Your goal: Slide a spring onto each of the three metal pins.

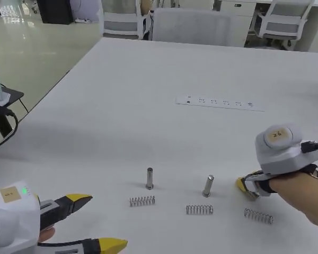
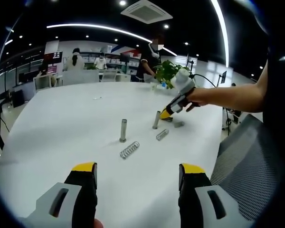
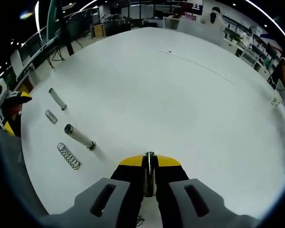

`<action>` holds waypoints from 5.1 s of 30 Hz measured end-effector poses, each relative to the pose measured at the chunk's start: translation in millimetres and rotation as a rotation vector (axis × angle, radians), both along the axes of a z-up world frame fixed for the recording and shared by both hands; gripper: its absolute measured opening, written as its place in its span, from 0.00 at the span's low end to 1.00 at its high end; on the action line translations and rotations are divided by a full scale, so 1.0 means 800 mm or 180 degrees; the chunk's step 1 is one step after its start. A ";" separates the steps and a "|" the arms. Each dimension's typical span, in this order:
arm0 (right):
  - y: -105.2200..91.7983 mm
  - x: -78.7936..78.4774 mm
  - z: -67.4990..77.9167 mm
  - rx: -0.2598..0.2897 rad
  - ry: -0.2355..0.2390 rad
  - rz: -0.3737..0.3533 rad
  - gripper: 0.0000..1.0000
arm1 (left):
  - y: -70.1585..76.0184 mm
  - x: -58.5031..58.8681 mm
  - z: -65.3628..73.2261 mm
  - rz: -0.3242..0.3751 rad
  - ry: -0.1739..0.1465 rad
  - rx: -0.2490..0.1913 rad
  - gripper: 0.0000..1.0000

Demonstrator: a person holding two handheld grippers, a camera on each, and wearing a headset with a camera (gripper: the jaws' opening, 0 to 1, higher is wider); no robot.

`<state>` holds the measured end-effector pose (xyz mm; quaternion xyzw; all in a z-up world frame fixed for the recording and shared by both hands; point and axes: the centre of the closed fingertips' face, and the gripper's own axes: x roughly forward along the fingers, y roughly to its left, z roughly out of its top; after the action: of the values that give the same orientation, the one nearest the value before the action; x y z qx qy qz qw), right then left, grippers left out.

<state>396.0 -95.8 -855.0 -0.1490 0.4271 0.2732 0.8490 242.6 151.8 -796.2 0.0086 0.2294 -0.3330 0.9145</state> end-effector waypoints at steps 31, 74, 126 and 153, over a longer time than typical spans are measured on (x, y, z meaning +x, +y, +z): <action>-0.008 -0.035 0.052 0.0360 -0.0400 -0.0030 0.05 | -0.010 -0.013 0.017 -0.0138 -0.0116 0.0048 0.65; -0.014 -0.044 0.055 0.0464 -0.0454 0.0041 0.06 | -0.015 -0.017 0.019 -0.0182 -0.0136 0.0055 0.64; -0.047 -0.098 0.022 0.0174 -0.0146 0.0850 0.15 | -0.022 -0.020 0.021 -0.0246 -0.0134 0.0092 0.64; -0.040 -0.107 -0.003 -0.0210 0.0048 0.1409 0.11 | -0.025 -0.023 0.025 -0.0284 -0.0127 0.0086 0.62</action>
<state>310.3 -127.6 -857.1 -0.2648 0.3990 0.4398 0.7598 224.5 132.0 -776.6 0.0377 0.2150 -0.3702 0.9029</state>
